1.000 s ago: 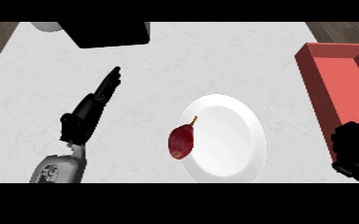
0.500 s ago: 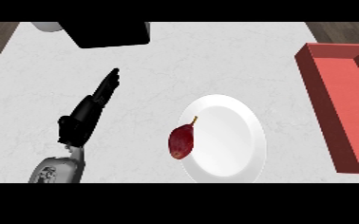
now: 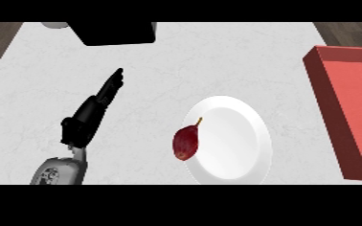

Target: Pick the bell pepper from the plate and place it in the cardboard box

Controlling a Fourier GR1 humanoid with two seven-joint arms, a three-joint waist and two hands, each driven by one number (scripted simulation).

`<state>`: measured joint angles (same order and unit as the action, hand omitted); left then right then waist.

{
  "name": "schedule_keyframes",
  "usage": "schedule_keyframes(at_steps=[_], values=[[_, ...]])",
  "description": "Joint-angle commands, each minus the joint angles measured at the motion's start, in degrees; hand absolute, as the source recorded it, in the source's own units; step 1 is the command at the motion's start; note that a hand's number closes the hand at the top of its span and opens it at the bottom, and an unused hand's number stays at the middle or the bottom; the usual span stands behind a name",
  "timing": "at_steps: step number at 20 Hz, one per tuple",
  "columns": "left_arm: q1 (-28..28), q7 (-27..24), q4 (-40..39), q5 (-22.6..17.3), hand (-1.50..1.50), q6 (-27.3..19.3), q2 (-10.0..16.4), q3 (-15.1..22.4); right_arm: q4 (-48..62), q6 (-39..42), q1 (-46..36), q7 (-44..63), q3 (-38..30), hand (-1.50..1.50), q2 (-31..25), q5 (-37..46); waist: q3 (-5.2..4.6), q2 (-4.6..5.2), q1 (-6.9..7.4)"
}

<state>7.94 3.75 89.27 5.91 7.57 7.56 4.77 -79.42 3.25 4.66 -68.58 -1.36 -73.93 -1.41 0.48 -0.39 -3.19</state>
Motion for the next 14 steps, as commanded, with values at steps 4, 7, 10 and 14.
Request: schedule_keyframes(at_steps=[4,7,10,14], values=[[0.05,-0.12,-0.39,-0.17,0.0,1.08,-0.2,0.96,5.52,14.03,-0.02,-16.15,-4.19,1.5,-5.45,-9.46,-0.05,0.4,1.58],[1.06,-0.18,0.61,0.36,0.0,0.49,-0.23,0.94,6.26,15.73,0.5,-15.28,-3.93,1.5,-6.9,-11.03,0.03,0.57,2.91],[2.51,1.22,-0.59,-0.05,0.0,0.81,-0.61,0.91,5.57,18.2,0.75,-15.3,-4.37,1.5,-8.78,-13.33,-0.1,0.56,2.17],[3.38,0.25,-0.93,0.21,0.0,1.91,-0.13,1.53,6.27,18.54,0.06,-13.8,-3.4,1.5,-8.88,-14.75,-0.12,1.08,4.43]])
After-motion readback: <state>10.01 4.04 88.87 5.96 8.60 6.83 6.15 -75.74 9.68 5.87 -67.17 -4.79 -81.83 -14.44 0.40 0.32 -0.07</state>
